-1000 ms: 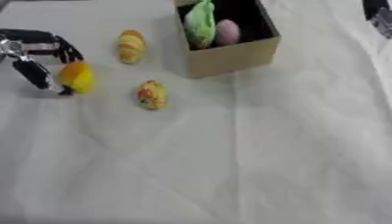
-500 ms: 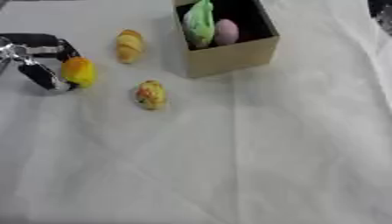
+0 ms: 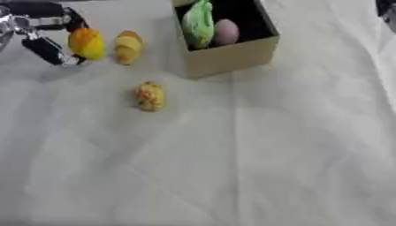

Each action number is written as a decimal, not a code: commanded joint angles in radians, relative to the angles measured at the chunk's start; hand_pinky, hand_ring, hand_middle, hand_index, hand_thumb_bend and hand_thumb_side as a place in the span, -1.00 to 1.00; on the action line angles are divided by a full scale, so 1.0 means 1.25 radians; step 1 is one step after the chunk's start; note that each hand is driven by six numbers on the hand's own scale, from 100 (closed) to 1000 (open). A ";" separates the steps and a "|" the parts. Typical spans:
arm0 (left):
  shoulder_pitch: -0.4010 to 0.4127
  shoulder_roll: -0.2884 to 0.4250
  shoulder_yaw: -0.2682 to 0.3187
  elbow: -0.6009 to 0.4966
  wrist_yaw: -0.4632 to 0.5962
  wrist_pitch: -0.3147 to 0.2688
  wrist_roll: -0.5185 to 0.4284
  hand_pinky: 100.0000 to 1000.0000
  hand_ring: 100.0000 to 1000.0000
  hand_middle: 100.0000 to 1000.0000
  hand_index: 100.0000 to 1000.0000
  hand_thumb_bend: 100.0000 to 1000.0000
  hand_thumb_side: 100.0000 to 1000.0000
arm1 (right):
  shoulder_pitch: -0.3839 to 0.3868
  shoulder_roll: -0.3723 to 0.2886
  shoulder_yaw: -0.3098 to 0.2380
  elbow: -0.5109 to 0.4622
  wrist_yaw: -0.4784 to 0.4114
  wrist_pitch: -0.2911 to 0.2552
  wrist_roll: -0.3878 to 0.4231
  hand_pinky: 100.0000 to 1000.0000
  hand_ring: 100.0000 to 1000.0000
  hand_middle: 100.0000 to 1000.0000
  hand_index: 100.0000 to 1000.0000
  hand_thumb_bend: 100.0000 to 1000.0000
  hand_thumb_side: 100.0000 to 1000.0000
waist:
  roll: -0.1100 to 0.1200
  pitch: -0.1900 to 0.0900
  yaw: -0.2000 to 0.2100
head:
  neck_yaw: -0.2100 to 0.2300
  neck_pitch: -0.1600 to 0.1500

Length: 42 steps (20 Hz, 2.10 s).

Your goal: Pick up objects on the table and place them in the box.

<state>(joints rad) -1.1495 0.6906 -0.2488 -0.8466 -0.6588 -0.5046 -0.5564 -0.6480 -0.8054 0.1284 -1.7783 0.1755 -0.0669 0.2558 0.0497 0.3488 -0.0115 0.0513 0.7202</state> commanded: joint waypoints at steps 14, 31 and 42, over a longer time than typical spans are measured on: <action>-0.168 -0.225 0.057 0.044 -0.066 0.059 0.051 0.51 0.19 0.16 0.46 -0.83 -0.57 | -0.064 0.051 0.007 -0.041 -0.099 0.008 0.001 0.74 0.39 0.16 0.47 -1.00 -0.08 | 0.007 -0.020 -0.066 | 0.059 -0.023; -0.167 -0.243 0.095 0.097 -0.186 0.050 0.092 0.65 0.49 0.49 0.76 -0.17 -0.13 | -0.061 0.063 0.003 -0.045 -0.101 0.021 0.000 0.73 0.37 0.14 0.45 -1.00 -0.08 | 0.006 -0.020 -0.061 | 0.064 -0.013; -0.097 -0.062 0.044 0.032 -0.024 0.048 -0.002 0.64 0.49 0.48 0.75 -0.17 -0.16 | -0.023 0.047 -0.013 -0.043 -0.098 0.023 -0.025 0.73 0.36 0.13 0.44 -1.00 -0.08 | -0.003 -0.043 0.007 | 0.020 0.015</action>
<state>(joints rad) -1.2553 0.5584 -0.1866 -0.7832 -0.7119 -0.4439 -0.5394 -0.6670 -0.7172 0.1288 -1.8189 0.0553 -0.0386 0.2319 0.0512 0.3219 -0.0023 0.0841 0.7383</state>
